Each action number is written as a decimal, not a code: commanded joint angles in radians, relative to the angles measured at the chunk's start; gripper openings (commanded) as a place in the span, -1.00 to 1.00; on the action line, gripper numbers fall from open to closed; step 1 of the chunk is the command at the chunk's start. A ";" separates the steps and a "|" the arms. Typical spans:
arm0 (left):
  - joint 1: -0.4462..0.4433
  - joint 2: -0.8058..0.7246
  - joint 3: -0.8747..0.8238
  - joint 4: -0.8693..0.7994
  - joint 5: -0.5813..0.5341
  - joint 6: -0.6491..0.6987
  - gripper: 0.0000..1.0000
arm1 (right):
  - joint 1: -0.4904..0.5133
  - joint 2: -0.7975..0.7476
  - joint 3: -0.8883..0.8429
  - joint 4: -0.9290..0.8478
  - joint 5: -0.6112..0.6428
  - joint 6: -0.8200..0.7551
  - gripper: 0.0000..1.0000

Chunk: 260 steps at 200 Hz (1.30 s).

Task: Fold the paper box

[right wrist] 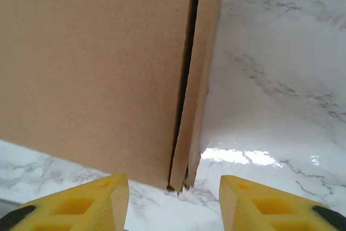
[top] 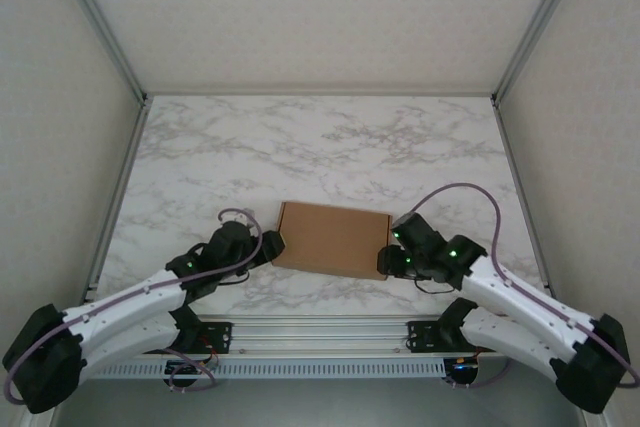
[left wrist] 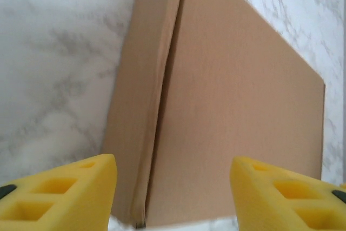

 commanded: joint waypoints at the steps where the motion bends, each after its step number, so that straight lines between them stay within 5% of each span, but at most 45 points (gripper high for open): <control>1: 0.060 0.079 0.043 0.067 -0.042 0.114 0.17 | -0.021 0.087 0.044 0.046 0.035 0.002 -0.05; 80: 0.074 0.313 0.031 0.384 0.090 0.071 -0.02 | -0.147 0.335 0.087 0.229 -0.050 -0.085 -0.18; 206: 0.201 0.817 0.521 0.283 0.054 0.183 0.12 | -0.348 0.870 0.527 0.265 -0.137 -0.259 -0.20; 260: 0.221 0.827 0.567 0.242 0.016 0.198 0.22 | -0.366 0.916 0.616 0.236 -0.137 -0.291 -0.01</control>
